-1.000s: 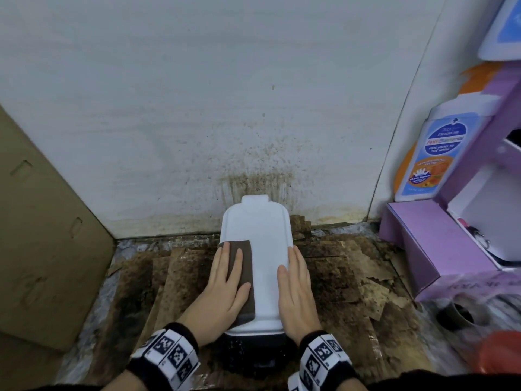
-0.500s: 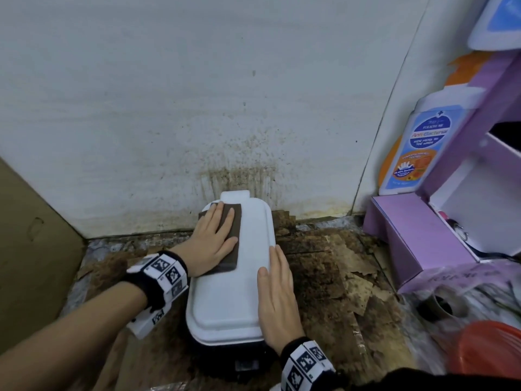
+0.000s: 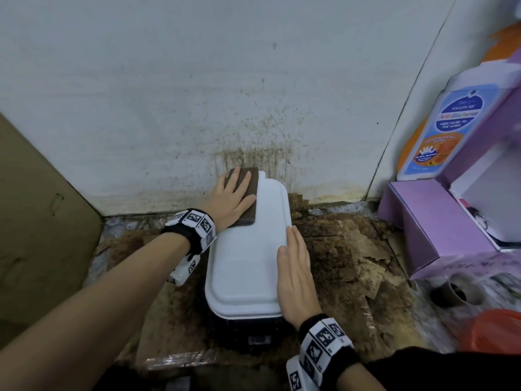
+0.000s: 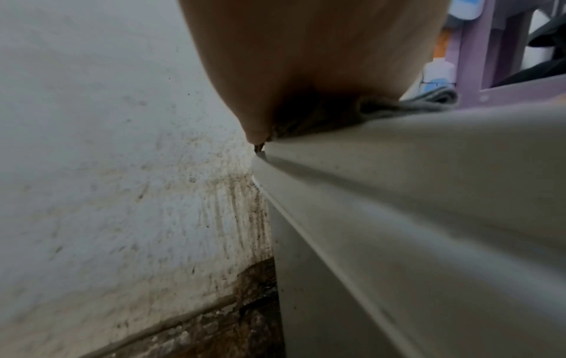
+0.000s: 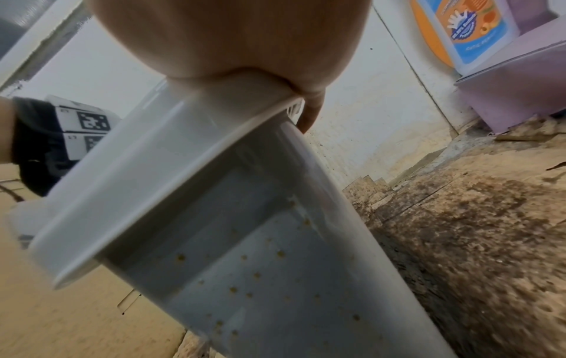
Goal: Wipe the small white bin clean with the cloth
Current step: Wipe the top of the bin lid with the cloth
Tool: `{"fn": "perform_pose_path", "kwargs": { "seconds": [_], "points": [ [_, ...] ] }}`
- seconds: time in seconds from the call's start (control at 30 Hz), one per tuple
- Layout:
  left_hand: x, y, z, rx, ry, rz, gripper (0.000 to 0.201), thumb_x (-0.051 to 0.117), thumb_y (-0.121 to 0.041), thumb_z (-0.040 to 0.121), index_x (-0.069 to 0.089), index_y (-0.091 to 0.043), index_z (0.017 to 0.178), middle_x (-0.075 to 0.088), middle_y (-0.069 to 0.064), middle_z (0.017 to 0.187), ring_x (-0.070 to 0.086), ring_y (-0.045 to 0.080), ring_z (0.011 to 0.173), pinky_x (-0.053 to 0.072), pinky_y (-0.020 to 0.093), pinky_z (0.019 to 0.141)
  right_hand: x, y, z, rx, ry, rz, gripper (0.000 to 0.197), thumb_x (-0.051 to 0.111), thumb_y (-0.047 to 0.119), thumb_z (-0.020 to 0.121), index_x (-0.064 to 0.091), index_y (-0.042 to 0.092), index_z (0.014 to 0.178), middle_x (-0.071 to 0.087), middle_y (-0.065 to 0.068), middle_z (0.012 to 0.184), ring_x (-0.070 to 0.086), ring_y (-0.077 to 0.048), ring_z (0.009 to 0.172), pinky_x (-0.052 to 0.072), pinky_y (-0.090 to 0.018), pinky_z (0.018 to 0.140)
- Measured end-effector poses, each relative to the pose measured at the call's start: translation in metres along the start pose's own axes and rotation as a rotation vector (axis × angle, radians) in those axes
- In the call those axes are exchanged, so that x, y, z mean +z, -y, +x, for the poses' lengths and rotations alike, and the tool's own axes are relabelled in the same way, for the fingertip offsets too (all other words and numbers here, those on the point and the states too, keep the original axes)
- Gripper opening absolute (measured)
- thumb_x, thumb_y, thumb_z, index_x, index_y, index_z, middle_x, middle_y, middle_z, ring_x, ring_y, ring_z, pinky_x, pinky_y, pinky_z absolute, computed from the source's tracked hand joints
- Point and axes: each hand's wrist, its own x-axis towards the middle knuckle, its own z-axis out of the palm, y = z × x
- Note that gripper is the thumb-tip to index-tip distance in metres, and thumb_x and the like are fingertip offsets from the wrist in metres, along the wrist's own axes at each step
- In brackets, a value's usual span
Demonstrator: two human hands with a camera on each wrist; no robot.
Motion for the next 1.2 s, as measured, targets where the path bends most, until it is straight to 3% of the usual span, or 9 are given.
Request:
{"fn": "perform_pose_path", "kwargs": {
  "seconds": [0.07,0.13,0.2,0.5,0.63,0.77,0.93,1.07,1.2],
  "points": [
    [0.005,-0.003,-0.006,-0.018,-0.012,-0.028,0.089,-0.005,-0.076,0.089,-0.009,-0.022,0.159,-0.02,0.005,0.166,-0.019,0.03,0.152,-0.001,0.05,0.124,-0.001,-0.002,-0.001,0.002,-0.004,0.006,0.063,0.018,0.056,0.101,0.009,0.033,0.159,0.003,0.026,0.163,0.001,0.007,0.148,0.007,-0.014,0.114],
    [0.006,-0.012,-0.02,-0.039,-0.048,-0.074,0.072,0.015,-0.056,0.103,-0.008,-0.018,0.159,-0.021,0.008,0.165,-0.02,0.03,0.152,-0.004,0.047,0.124,-0.001,-0.002,-0.001,0.003,-0.007,0.0,0.063,0.017,0.056,0.101,0.009,0.032,0.159,0.003,0.025,0.163,0.002,0.005,0.149,0.007,-0.015,0.115],
    [0.01,-0.016,-0.034,-0.053,-0.072,-0.156,0.069,0.023,-0.049,0.106,-0.008,-0.018,0.159,-0.024,0.004,0.165,-0.023,0.029,0.151,-0.003,0.048,0.124,-0.001,-0.002,-0.001,0.005,-0.005,-0.01,0.064,0.017,0.057,0.101,0.009,0.032,0.159,0.003,0.024,0.163,0.002,0.004,0.149,0.007,-0.017,0.116],
    [0.034,-0.041,-0.11,-0.054,-0.079,-0.31,0.069,0.024,-0.048,0.106,-0.01,-0.021,0.159,-0.031,-0.005,0.161,-0.026,0.022,0.15,-0.004,0.043,0.123,-0.002,0.0,-0.004,0.0,-0.009,-0.018,0.063,0.018,0.055,0.102,0.01,0.03,0.159,0.005,0.023,0.163,0.004,0.008,0.145,0.007,-0.016,0.113],
    [0.044,-0.059,-0.144,0.008,-0.124,-0.211,0.064,0.023,-0.039,0.108,-0.011,-0.015,0.157,-0.037,-0.007,0.15,-0.034,0.009,0.14,-0.014,0.034,0.121,-0.002,-0.003,-0.005,0.003,-0.017,-0.033,0.063,0.018,0.056,0.103,0.01,0.028,0.159,0.006,0.019,0.164,0.005,0.002,0.149,0.008,-0.019,0.114],
    [0.057,-0.062,-0.167,0.013,-0.123,-0.24,0.067,0.024,-0.046,0.106,-0.012,-0.023,0.158,-0.039,-0.008,0.154,-0.036,0.011,0.143,-0.012,0.035,0.122,-0.002,-0.005,-0.005,-0.009,-0.025,-0.053,0.063,0.018,0.055,0.103,0.01,0.027,0.159,0.007,0.017,0.165,0.005,0.001,0.149,0.007,-0.02,0.114],
    [0.057,-0.046,-0.18,0.111,-0.051,-0.296,0.077,0.041,-0.06,0.098,-0.01,-0.048,0.154,-0.039,-0.018,0.157,-0.034,0.013,0.146,0.001,0.037,0.119,-0.002,-0.003,-0.005,-0.012,-0.025,-0.042,0.062,0.02,0.053,0.104,0.011,0.025,0.159,0.007,0.015,0.165,0.007,-0.001,0.149,0.008,-0.02,0.114],
    [0.041,-0.03,-0.18,0.156,0.017,-0.082,0.09,0.048,-0.07,0.09,-0.014,-0.051,0.152,-0.041,-0.02,0.154,-0.027,0.012,0.149,0.024,0.04,0.119,-0.001,-0.003,-0.004,-0.016,-0.035,-0.044,0.063,0.019,0.055,0.104,0.012,0.026,0.159,0.008,0.016,0.164,0.008,-0.001,0.149,0.009,-0.02,0.113],
    [0.044,-0.027,-0.177,0.183,-0.057,0.15,0.095,0.042,-0.083,0.083,-0.015,-0.05,0.153,-0.032,-0.005,0.162,-0.011,0.026,0.153,0.02,0.05,0.122,0.0,-0.004,-0.002,-0.024,-0.045,-0.056,0.066,0.017,0.057,0.101,0.011,0.025,0.159,0.008,0.016,0.165,0.008,-0.002,0.149,0.012,-0.022,0.116]
  ]
}}
